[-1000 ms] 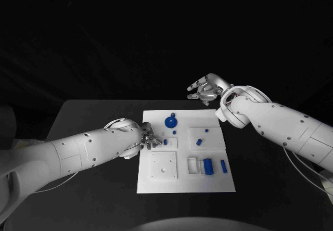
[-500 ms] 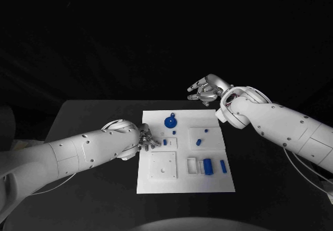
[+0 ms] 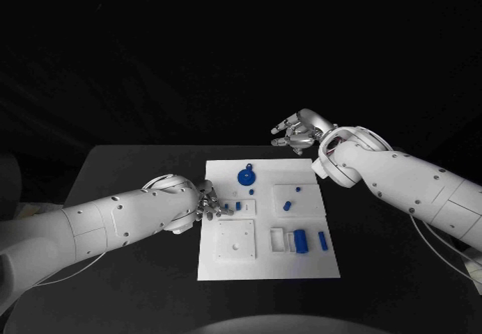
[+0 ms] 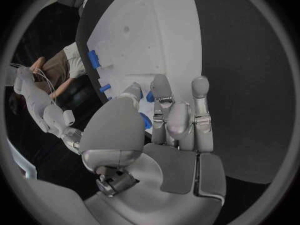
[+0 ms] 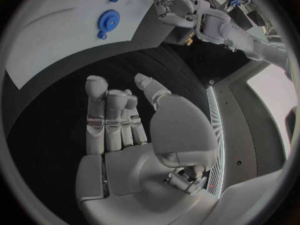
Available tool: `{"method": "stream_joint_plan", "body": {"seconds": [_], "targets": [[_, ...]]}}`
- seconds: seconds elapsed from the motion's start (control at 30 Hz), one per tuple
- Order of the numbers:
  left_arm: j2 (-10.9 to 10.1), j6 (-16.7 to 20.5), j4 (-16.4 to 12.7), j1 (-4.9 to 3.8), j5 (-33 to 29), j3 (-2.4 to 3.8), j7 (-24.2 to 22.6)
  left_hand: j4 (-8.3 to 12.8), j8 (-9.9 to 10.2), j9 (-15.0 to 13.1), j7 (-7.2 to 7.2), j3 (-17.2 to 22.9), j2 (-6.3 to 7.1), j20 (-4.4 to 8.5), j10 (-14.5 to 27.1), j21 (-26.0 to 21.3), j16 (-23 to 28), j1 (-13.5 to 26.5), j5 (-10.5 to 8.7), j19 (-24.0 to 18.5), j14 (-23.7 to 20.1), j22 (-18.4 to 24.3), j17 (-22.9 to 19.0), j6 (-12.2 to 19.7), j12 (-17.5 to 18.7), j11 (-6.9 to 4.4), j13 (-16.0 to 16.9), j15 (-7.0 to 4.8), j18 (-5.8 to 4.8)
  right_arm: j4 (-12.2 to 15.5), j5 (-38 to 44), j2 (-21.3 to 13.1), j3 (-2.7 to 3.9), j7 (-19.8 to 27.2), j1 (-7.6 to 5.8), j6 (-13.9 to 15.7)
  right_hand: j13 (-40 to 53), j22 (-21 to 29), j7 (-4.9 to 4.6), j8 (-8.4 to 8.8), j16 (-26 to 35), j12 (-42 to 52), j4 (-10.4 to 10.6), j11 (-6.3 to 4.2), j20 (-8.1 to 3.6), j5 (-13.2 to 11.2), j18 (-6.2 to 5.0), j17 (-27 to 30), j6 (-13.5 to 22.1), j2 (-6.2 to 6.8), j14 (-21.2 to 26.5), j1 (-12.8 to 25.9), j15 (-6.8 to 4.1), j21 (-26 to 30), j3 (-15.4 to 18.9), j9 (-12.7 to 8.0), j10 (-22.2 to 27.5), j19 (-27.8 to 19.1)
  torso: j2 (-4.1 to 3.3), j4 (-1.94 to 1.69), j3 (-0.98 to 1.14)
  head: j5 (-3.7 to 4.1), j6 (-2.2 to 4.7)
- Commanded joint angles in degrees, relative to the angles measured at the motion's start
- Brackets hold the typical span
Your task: Assemble the parts on the task board
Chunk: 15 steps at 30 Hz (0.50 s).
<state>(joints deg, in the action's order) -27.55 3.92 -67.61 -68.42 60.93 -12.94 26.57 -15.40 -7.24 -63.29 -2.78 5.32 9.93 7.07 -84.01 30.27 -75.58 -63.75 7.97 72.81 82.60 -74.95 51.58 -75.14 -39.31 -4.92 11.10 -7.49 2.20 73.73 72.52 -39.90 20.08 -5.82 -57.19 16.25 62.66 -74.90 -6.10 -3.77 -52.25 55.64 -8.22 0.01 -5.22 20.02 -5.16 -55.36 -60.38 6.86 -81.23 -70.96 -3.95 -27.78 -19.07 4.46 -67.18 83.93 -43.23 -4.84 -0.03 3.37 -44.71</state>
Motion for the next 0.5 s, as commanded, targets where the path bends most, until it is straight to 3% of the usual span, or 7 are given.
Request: {"method": "stream_joint_plan", "body": {"seconds": [0.03, 0.13, 0.3, 0.33, 0.37, 0.4, 0.5], "targets": [[-0.8, -0.4, -1.2, -0.02, -1.4, 0.19, -0.9, -0.2, 0.4, 0.4, 0.41, -0.2, 0.65, 0.11, -2.8, -0.3, 0.5, -0.4, -0.61, 0.1, -0.4, -1.0, -0.5, 0.4, 0.4, 0.21, -0.1, -0.03, 0.38, 0.1, 0.1, -0.1, 0.02, 0.5, 0.12, -0.4, 0.0, -2.8, -0.02, 0.17, 0.2, -0.2, -0.1, -0.01, 0.18, 0.2, -0.87, 0.0, -0.3, 0.07, 0.1, 0.7, -0.04, 0.3, -0.3, 0.0, 0.3, 2.7, 0.02, -0.05, 0.01, 0.15, 0.05], [-2.0, -0.3, -2.4, -0.05, -2.2, 0.59, -1.0, 0.4, 1.7, 3.1, 1.25, -0.5, 0.43, 0.29, -2.8, -0.9, 2.4, -1.4, -1.07, -0.4, -1.7, -0.8, -3.7, 2.0, 2.3, 0.77, -0.6, 0.21, 0.13, 0.1, 0.1, -0.2, 0.02, 0.5, 0.19, -0.4, 0.0, -2.8, -0.02, 0.17, 0.2, -0.2, -0.1, -0.01, 0.18, 0.2, -0.87, 0.0, -0.3, 0.07, 0.1, 0.7, -0.04, 0.3, -0.3, 0.0, 0.3, 2.7, 0.04, -0.08, 0.01, 0.27, 0.07], [-4.9, -0.4, -4.7, -0.12, -4.0, 2.53, -2.6, 5.4, 2.7, 11.9, 3.24, -0.9, -1.76, 0.60, -1.1, -4.6, 8.6, -3.1, -0.57, -3.0, -7.4, 0.1, -13.8, 8.0, 9.6, 1.93, -0.2, 0.94, -1.68, 0.0, 0.0, -0.6, 0.02, 0.5, 0.31, -0.3, -0.1, -2.8, -0.05, 0.17, 0.3, -0.3, -0.1, 0.01, 0.18, 0.2, -0.88, 0.1, -0.2, 0.12, 0.2, 0.7, -0.03, 0.5, -0.3, 0.0, 0.3, 2.7, 0.04, -0.12, 0.04, 0.41, 0.19], [-5.8, -0.3, -5.5, -0.22, -4.8, 3.20, -3.8, 8.2, 3.4, 16.6, 4.32, -1.2, -3.21, -0.06, 1.2, -6.7, 10.4, -5.2, 3.92, -4.1, -9.4, 1.0, -15.2, 10.6, 13.5, 2.59, -1.1, 1.73, -1.82, 0.0, -0.1, -0.7, 0.02, 0.6, 0.33, -0.2, -0.2, -2.7, -0.06, 0.16, 0.5, -0.5, -0.2, 0.03, 0.20, 0.3, -0.91, 0.3, -0.1, 0.17, 0.3, 0.7, -0.01, 0.8, -0.2, 0.0, 0.5, 2.7, 0.07, -0.15, 0.04, 0.52, 0.23], [-6.5, 0.0, -6.1, -0.34, -5.4, 3.66, -4.8, 9.9, 3.4, 19.7, 4.72, -1.4, -4.23, -0.43, 2.4, -7.6, 10.9, -6.4, 5.80, -4.4, -10.1, 1.5, -16.0, 11.3, 15.5, 2.67, -1.6, 2.16, -1.71, 0.0, -0.1, -0.8, 0.02, 0.6, 0.34, -0.2, -0.4, -2.6, -0.08, 0.16, 0.7, -0.7, -0.2, 0.04, 0.21, 0.3, -0.93, 0.4, 0.0, 0.17, 0.3, 0.7, 0.00, 1.1, -0.2, 0.0, 0.6, 2.6, 0.07, -0.18, 0.07, 0.63, 0.28], [-7.1, 0.4, -6.8, -0.52, -5.9, 4.10, -5.9, 11.8, 3.7, 22.6, 5.85, -0.5, -5.02, -1.06, 5.6, -9.0, 12.8, -9.1, 8.50, -5.7, -12.5, 2.1, -16.9, 12.8, 18.4, 3.75, -2.8, 3.08, -1.84, -0.1, -0.2, -0.8, 0.02, 0.7, 0.35, -0.1, -0.7, -2.5, -0.08, 0.16, 1.0, -1.1, -0.2, 0.05, 0.22, 0.3, -0.96, 0.7, 0.0, 0.18, 0.4, 0.7, 0.00, 1.6, -0.2, 0.0, 0.8, 2.6, 0.08, -0.19, 0.07, 0.64, 0.28], [-8.5, 2.4, -8.4, -1.24, -7.1, 5.12, -10.7, 15.9, 3.6, 32.7, 7.53, 2.3, -6.35, -2.80, 8.4, -12.5, 17.1, -14.0, 8.78, -7.1, -14.8, 4.5, -20.1, 13.5, 25.6, 5.51, -7.0, 4.83, -0.87, -0.4, -0.5, -0.9, 0.01, 1.0, 0.37, 0.1, -5.9, -1.6, -0.12, 0.16, 2.5, -6.8, -0.4, -0.07, 0.21, 0.3, -1.05, 1.8, 0.1, 0.22, 0.8, 0.7, -0.06, 3.9, -0.5, 0.0, 2.6, 2.4, 0.12, -0.19, 0.02, 0.61, 0.40]]}}
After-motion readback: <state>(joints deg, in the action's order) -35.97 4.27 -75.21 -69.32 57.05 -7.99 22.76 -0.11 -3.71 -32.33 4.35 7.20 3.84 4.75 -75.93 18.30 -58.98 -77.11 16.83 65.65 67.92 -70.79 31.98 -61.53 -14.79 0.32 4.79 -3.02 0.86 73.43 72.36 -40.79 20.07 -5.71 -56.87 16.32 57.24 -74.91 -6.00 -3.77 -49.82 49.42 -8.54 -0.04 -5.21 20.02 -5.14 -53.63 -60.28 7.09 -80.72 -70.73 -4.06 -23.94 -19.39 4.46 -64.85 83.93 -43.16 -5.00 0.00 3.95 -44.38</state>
